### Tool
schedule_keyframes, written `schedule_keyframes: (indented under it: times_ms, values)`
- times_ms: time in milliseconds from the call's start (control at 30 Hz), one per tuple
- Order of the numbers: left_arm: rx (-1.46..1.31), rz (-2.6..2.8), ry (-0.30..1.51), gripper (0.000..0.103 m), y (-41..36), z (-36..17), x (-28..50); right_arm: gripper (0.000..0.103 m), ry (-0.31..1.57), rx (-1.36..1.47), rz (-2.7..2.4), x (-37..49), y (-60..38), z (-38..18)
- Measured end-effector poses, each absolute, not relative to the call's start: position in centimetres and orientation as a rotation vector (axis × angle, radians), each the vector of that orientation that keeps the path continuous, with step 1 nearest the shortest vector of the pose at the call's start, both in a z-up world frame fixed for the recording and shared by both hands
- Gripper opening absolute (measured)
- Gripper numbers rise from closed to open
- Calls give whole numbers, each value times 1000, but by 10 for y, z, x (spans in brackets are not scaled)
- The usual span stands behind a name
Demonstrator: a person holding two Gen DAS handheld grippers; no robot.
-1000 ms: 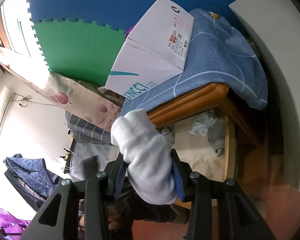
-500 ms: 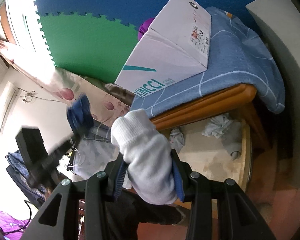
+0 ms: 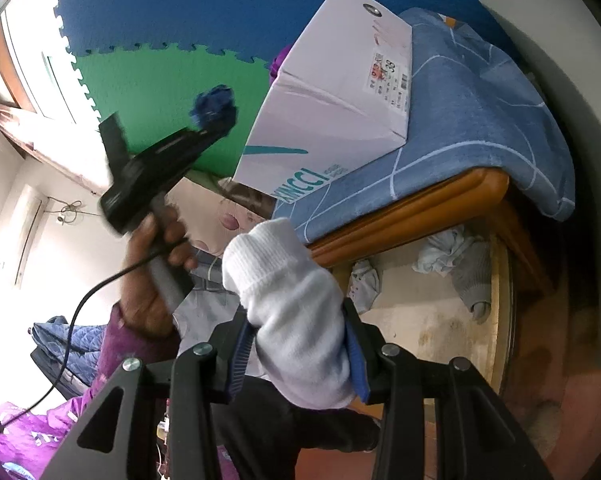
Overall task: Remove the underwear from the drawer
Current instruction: 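Carry the navy underwear into the white shoebox and open left gripper, then carry the white sock into the white shoebox and open right gripper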
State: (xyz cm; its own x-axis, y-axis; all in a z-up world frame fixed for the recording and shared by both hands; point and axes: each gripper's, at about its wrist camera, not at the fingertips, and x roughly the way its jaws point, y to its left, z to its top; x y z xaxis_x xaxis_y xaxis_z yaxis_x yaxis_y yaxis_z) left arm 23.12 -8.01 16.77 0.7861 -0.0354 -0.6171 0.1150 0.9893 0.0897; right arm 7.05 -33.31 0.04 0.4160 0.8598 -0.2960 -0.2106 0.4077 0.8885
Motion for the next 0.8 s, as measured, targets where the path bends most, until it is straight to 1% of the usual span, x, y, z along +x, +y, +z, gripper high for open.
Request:
schedule_keyframes:
  times_ms: [100,167,233,267,333,500,633,800]
  values:
    - [128,-58,683,13,-80,156,251,42,880,905,802,71,-333,-1]
    - [141,-44,698,19,-79,151,260,42,880,907,804,72,-332,-1]
    - [159,-24,692,21,-79,148,266,42,884,908,808,73,-331,-1]
    - [168,-12,689,25,-79,146,268,42,887,907,811,73,-330,-1]
    - [183,3,686,57,-78,143,273,42,889,904,815,73,-328,-1]
    - [256,80,587,84,-79,150,257,42,886,914,826,75,-326,0]
    - [248,50,557,85,-76,157,235,42,843,954,848,77,-328,7]
    - [221,19,559,88,-67,160,203,42,736,997,912,87,-331,40]
